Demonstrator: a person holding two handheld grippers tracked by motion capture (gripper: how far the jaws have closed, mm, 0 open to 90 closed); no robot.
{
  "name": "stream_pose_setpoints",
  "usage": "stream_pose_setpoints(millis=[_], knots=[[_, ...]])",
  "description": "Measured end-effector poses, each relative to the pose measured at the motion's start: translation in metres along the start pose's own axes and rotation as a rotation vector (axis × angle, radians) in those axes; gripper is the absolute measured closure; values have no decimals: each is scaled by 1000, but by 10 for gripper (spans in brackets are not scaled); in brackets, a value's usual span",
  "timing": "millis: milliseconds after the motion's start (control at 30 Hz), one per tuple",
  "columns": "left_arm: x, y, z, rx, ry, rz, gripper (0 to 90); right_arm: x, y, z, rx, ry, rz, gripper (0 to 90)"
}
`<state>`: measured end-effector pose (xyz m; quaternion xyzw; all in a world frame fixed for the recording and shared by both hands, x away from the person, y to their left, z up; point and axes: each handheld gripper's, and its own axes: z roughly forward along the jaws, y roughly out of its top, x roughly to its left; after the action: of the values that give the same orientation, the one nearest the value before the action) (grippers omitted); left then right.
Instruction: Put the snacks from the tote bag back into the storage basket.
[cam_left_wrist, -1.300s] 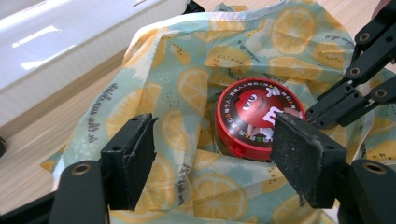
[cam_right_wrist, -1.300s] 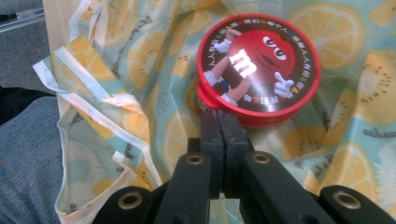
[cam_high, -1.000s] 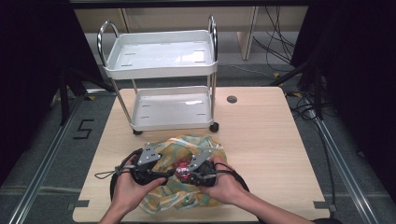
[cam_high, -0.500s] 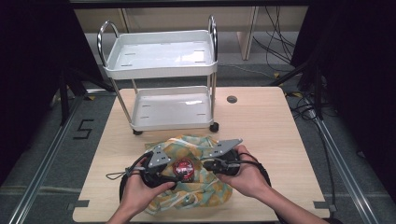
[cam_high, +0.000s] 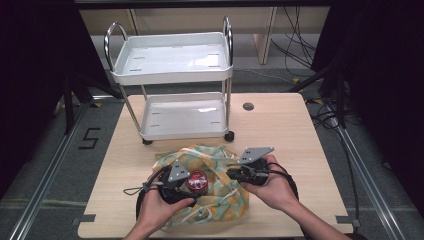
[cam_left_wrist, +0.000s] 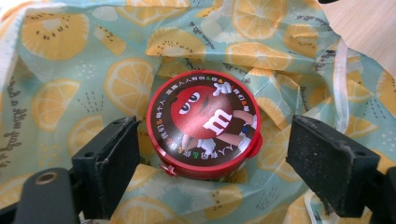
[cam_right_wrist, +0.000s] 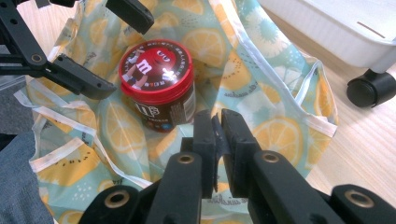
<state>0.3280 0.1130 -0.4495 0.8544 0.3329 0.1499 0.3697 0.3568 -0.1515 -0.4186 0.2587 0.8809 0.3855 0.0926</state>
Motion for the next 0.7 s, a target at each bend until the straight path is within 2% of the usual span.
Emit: stream_pose_setpoints(millis=[67,100,133,200,267,367,400,433,467,500,567,700], knots=[[1,1,1,8,0,19,156,0,-1,2,-10,-2,-8,852],[0,0,2,12,2,-4,154,0,-2,1,4,4,5,852],[1,0,3,23,7,1,154,-1,-2,1,-2,3,-6,852],[0,0,7,22,2,-15,152,-3,-2,0,-2,2,-5,852],[1,0,10,27,13,-11,152,-3,-3,-1,-4,3,9,852],[2,0,13,37,21,6,152,-5,-2,0,-4,-5,-2,850],[2,0,15,37,22,-11,152,-5,-2,-1,-6,-7,-4,850],[2,0,16,39,28,5,152,-5,-1,-1,-5,-9,-4,850],[1,-1,17,41,23,-12,152,-4,-1,-1,1,-10,5,850],[2,-2,18,43,26,6,152,-4,-1,-1,-4,-12,0,850],[2,-2,20,45,20,2,153,-3,0,-1,0,-14,9,849],[2,-1,24,43,19,3,161,-4,-2,0,-14,-17,-7,846]])
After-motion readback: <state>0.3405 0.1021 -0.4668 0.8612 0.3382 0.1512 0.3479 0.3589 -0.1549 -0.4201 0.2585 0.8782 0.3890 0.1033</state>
